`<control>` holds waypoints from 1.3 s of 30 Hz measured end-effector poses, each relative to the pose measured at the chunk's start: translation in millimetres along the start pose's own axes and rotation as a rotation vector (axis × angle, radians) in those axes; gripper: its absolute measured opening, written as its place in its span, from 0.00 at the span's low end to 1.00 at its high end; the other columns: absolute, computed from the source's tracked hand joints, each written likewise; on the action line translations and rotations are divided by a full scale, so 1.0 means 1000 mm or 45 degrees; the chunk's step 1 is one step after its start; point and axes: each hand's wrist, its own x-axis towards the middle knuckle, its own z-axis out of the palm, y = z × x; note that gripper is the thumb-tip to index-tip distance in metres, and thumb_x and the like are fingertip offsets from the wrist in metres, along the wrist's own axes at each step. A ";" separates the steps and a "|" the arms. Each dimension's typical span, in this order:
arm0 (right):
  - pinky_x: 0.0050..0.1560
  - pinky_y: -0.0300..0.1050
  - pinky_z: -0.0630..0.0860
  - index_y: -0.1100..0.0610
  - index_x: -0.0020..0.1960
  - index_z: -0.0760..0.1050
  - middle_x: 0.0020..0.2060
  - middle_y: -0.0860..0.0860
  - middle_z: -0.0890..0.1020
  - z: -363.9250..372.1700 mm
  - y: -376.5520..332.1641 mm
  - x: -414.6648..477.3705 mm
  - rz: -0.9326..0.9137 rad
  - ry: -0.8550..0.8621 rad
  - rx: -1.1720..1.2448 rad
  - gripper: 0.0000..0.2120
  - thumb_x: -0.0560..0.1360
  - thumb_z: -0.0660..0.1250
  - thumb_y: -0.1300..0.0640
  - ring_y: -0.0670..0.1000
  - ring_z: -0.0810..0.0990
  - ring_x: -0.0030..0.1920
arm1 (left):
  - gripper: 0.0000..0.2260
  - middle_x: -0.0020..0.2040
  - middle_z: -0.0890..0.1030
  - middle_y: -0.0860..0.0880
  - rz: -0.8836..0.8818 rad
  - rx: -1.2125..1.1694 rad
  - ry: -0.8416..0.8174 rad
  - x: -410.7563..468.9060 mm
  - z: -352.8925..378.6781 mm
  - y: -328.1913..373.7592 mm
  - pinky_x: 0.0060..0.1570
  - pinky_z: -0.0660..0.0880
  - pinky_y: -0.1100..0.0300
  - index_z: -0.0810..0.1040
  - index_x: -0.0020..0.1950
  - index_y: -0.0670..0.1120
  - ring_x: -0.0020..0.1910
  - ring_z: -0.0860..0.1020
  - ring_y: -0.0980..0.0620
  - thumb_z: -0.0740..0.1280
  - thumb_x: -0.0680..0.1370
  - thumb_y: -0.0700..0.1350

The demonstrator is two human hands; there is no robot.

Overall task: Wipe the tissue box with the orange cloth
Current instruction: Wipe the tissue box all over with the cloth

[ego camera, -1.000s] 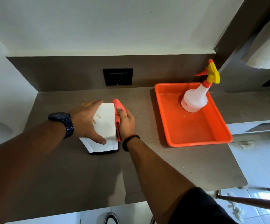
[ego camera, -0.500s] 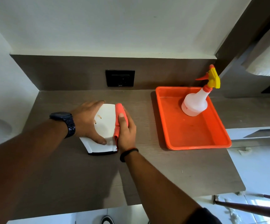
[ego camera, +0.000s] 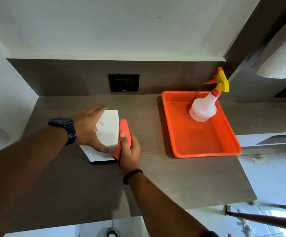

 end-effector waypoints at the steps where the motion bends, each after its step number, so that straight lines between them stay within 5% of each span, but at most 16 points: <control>1: 0.67 0.50 0.75 0.42 0.69 0.70 0.66 0.47 0.77 0.001 -0.004 0.002 -0.061 -0.006 -0.022 0.28 0.71 0.62 0.35 0.49 0.76 0.67 | 0.65 0.74 0.63 0.48 -0.005 0.008 0.002 0.000 -0.001 0.000 0.64 0.66 0.53 0.50 0.75 0.51 0.69 0.64 0.46 0.72 0.44 0.71; 7: 0.71 0.59 0.72 0.46 0.73 0.69 0.71 0.51 0.75 0.009 -0.027 0.034 -0.064 -0.133 -0.057 0.34 0.70 0.62 0.33 0.53 0.74 0.70 | 0.61 0.62 0.72 0.50 -0.025 -0.040 0.030 -0.001 -0.001 -0.002 0.46 0.69 0.56 0.55 0.71 0.52 0.50 0.69 0.52 0.74 0.43 0.70; 14: 0.68 0.60 0.73 0.48 0.69 0.74 0.64 0.52 0.80 0.004 -0.004 0.021 0.120 -0.020 -0.024 0.30 0.70 0.61 0.37 0.53 0.78 0.65 | 0.62 0.64 0.71 0.47 -0.027 -0.052 0.029 -0.001 -0.001 0.001 0.47 0.68 0.56 0.55 0.72 0.50 0.47 0.69 0.52 0.76 0.44 0.68; 21: 0.67 0.59 0.75 0.51 0.70 0.73 0.65 0.53 0.79 0.008 -0.018 0.029 -0.119 -0.049 -0.037 0.29 0.72 0.62 0.40 0.52 0.77 0.66 | 0.60 0.60 0.72 0.50 -0.031 -0.039 0.065 -0.003 -0.002 0.003 0.50 0.70 0.53 0.57 0.71 0.51 0.51 0.67 0.52 0.72 0.43 0.70; 26: 0.69 0.61 0.74 0.53 0.68 0.76 0.63 0.55 0.82 0.015 -0.026 0.053 0.032 -0.089 0.062 0.28 0.71 0.64 0.42 0.55 0.80 0.64 | 0.57 0.57 0.69 0.53 -0.043 -0.086 0.046 -0.004 -0.001 0.002 0.53 0.72 0.50 0.58 0.69 0.53 0.55 0.69 0.49 0.72 0.44 0.70; 31: 0.67 0.61 0.74 0.52 0.65 0.77 0.61 0.54 0.82 0.007 -0.008 0.024 0.148 0.016 0.022 0.26 0.71 0.62 0.42 0.55 0.80 0.62 | 0.61 0.65 0.69 0.47 -0.061 -0.085 0.043 -0.003 0.000 0.002 0.60 0.69 0.50 0.56 0.71 0.51 0.62 0.67 0.46 0.72 0.43 0.71; 39: 0.65 0.61 0.76 0.56 0.67 0.76 0.62 0.56 0.82 0.011 -0.027 0.014 -0.008 0.038 0.071 0.26 0.72 0.64 0.46 0.56 0.80 0.63 | 0.60 0.62 0.71 0.50 -0.054 -0.083 0.054 -0.003 0.000 0.001 0.52 0.69 0.55 0.57 0.71 0.52 0.56 0.67 0.51 0.74 0.43 0.69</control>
